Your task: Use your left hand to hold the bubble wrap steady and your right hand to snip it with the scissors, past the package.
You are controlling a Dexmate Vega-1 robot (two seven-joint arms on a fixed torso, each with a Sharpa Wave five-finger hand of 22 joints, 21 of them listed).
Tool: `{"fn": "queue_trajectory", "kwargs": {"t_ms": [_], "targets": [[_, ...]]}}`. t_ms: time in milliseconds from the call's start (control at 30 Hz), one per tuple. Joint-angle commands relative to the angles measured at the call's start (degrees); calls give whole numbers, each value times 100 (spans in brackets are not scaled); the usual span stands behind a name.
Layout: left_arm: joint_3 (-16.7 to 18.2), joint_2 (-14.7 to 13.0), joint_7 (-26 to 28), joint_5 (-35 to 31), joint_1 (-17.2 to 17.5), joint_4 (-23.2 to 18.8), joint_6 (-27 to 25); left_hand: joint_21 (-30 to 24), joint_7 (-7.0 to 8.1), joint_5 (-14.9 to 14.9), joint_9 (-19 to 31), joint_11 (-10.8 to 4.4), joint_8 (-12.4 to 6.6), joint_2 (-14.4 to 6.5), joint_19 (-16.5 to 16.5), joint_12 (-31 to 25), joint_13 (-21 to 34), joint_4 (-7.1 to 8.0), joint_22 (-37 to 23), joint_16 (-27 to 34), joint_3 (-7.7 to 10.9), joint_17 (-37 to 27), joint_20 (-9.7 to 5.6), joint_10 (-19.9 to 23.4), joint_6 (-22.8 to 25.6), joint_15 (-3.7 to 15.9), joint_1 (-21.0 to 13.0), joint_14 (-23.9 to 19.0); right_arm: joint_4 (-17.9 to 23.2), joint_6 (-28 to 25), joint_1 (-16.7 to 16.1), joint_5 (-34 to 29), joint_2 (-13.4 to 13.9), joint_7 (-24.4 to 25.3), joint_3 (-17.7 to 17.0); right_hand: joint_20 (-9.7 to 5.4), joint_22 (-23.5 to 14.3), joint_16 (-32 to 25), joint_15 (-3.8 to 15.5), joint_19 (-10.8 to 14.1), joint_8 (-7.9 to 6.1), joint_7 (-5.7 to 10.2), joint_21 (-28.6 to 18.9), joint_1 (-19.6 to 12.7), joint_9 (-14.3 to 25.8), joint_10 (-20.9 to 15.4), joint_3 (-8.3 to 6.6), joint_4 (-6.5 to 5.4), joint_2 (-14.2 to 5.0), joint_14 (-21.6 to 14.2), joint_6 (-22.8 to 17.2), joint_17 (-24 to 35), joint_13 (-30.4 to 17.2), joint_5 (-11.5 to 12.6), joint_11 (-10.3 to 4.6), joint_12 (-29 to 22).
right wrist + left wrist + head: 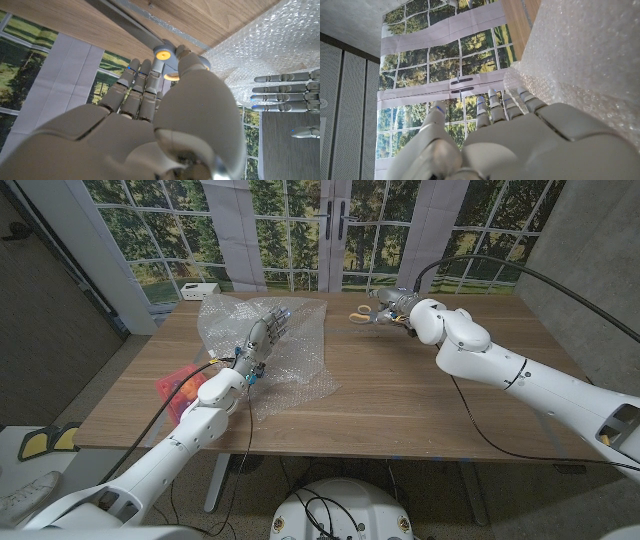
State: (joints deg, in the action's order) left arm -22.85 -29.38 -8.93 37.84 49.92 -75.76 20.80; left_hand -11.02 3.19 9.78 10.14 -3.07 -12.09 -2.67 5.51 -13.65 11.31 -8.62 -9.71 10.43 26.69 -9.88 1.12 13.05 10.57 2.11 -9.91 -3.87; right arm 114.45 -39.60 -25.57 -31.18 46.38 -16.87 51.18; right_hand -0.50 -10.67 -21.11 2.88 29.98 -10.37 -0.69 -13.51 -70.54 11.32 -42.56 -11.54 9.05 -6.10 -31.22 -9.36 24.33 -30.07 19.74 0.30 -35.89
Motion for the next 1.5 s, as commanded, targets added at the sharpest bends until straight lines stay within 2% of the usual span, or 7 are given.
{"fn": "queue_trajectory", "kwargs": {"t_ms": [33,233,333,467,833,1200,1500], "targets": [[-21,-75,93,-133,52,-157,15,-6,76,29,19,37,-56,16,33,-7,28,-37,-28,17,40,-3,-16,27,147,159,-109,-54,245,212,101,-509,174,-838,-44,43,-17,15,936,5,26,-11,-14,-3,9,-907,-2,-31,-32,-46,99,26,-65,46,-935,-56],[-30,-88,143,-202,66,-164,56,-1,164,101,30,80,-41,-191,32,41,25,-114,-22,-9,229,-1,27,-61,226,128,-421,-2,299,408,168,-700,210,-1311,-92,42,-17,33,930,-3,43,-25,-12,-1,9,-877,-5,-32,-39,-37,228,33,-89,57,-945,-67],[-47,-144,218,-296,83,-258,21,13,486,143,41,95,-176,-343,1,53,23,-181,-18,-11,468,5,65,-70,827,88,-916,2,310,479,178,-761,207,-1499,-140,44,-17,39,933,-16,43,-21,-7,2,8,-857,-3,-33,-37,-34,270,37,-101,60,-946,-70],[-81,-230,288,-449,83,-371,-7,11,535,144,43,111,-246,-377,9,55,21,-192,-16,-13,557,8,51,-64,1190,130,-1147,13,330,592,200,-886,196,-1735,-167,47,-17,49,934,-31,50,-16,-2,2,8,-841,-7,-35,-46,-27,339,42,-115,66,-943,-77],[-131,-295,342,-625,30,-473,-8,16,394,123,43,90,-168,-277,1,55,20,-197,-13,-14,575,8,13,-54,1190,174,-1333,21,455,822,151,-1197,162,-2158,-304,86,-16,71,936,-65,24,-5,11,0,7,-831,-12,-30,-48,-26,401,49,-141,82,-921,-100],[-187,-394,221,-732,-47,-534,-1,21,232,59,47,65,-3,62,-28,74,24,-136,-17,-13,395,0,11,-93,1020,141,-1285,44,547,1131,148,-1279,81,-2570,-475,114,-14,142,909,-74,11,0,14,15,6,-739,-49,-39,-76,-32,495,19,-202,129,-887,-119],[-148,-342,53,-543,-37,-491,92,19,213,43,55,49,36,174,-45,94,27,-97,-22,-12,309,-3,34,-144,1002,111,-1258,66,491,1433,166,-1150,16,-2766,-565,111,-11,232,906,-124,10,-3,33,38,6,-663,-93,-52,-111,2,596,-15,-269,186,-912,-150]]}}
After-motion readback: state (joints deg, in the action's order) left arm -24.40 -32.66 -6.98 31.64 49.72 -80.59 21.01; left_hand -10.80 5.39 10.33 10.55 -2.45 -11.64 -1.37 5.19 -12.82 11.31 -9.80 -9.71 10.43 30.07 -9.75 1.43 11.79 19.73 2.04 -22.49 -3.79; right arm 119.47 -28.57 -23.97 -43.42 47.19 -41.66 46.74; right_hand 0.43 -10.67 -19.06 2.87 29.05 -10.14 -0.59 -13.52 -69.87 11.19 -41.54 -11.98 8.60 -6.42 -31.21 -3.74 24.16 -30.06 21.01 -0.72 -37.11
